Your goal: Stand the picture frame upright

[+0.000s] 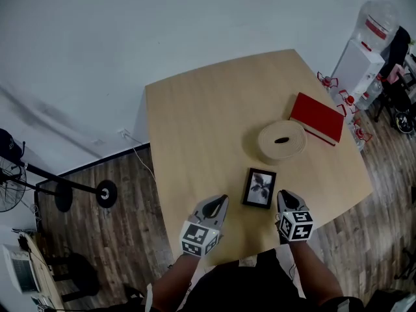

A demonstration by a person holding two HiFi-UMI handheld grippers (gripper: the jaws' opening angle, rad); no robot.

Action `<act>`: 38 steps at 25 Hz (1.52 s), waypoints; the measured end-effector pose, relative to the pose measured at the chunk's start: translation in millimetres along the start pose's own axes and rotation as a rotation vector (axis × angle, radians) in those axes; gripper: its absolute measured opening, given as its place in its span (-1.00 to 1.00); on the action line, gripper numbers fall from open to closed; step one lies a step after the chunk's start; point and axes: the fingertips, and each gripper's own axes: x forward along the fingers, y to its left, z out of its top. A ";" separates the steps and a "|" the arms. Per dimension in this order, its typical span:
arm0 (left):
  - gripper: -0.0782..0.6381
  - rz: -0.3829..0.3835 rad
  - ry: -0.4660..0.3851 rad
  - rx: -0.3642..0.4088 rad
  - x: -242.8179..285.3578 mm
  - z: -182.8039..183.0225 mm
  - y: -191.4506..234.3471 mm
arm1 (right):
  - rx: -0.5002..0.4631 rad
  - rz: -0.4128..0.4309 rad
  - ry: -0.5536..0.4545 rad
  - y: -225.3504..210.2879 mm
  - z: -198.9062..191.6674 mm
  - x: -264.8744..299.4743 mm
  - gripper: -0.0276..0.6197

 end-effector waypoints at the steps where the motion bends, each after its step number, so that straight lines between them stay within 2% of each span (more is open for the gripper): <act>1: -0.79 0.001 0.006 -0.003 -1.3 -2.9 -0.3 | 0.006 0.005 0.020 -0.2 -3.6 6.2 -0.86; 3: -0.79 0.005 0.016 -0.019 -4.7 -9.9 -2.4 | 0.028 0.022 0.070 -0.5 -13.5 17.4 -0.63; 5: -0.79 0.008 0.019 -0.025 -7.2 -14.5 -4.2 | 0.050 0.028 0.113 -2.1 -22.6 28.1 -0.56; 16: -0.79 0.073 0.027 -0.057 -27.5 -31.3 9.5 | 0.174 -0.012 0.242 -15.1 -63.4 66.5 -0.55; 21: -0.79 0.086 0.025 -0.053 -25.1 -30.3 12.0 | 0.179 -0.001 0.253 -14.2 -60.1 76.4 -0.55; 32: -0.79 0.096 0.033 -0.067 -21.7 -36.2 12.4 | 0.188 -0.047 0.336 -21.5 -67.2 84.5 -0.55; 38: -0.79 0.097 0.027 -0.084 -20.8 -36.5 12.8 | 0.218 -0.064 0.336 -22.0 -65.1 86.2 -0.68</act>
